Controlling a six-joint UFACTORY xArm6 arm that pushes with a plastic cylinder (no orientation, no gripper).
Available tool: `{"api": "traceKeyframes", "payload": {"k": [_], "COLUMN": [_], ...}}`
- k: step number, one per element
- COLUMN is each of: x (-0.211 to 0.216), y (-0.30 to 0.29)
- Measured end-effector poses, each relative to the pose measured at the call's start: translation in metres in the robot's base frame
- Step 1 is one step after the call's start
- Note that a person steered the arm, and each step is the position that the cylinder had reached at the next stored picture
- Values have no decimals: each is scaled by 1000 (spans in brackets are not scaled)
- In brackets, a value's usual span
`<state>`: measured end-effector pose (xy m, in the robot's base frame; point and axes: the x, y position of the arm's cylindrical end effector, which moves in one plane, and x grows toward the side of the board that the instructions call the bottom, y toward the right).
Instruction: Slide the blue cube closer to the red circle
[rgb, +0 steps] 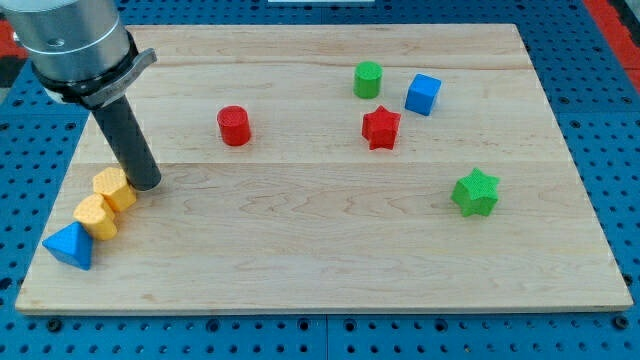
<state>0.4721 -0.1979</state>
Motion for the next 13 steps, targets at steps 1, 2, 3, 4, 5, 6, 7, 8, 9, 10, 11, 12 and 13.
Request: {"api": "traceKeyframes", "payload": {"k": [1,2,3,4,5,6,7,8,9,10,11,12,13], "x": [4,4,-15,-29,-31,-55,-108,-144,-149,-147,-143,-132,-120], "y": [-5,-3,63,174,284,365,397,376,340,310,294,272,244]}}
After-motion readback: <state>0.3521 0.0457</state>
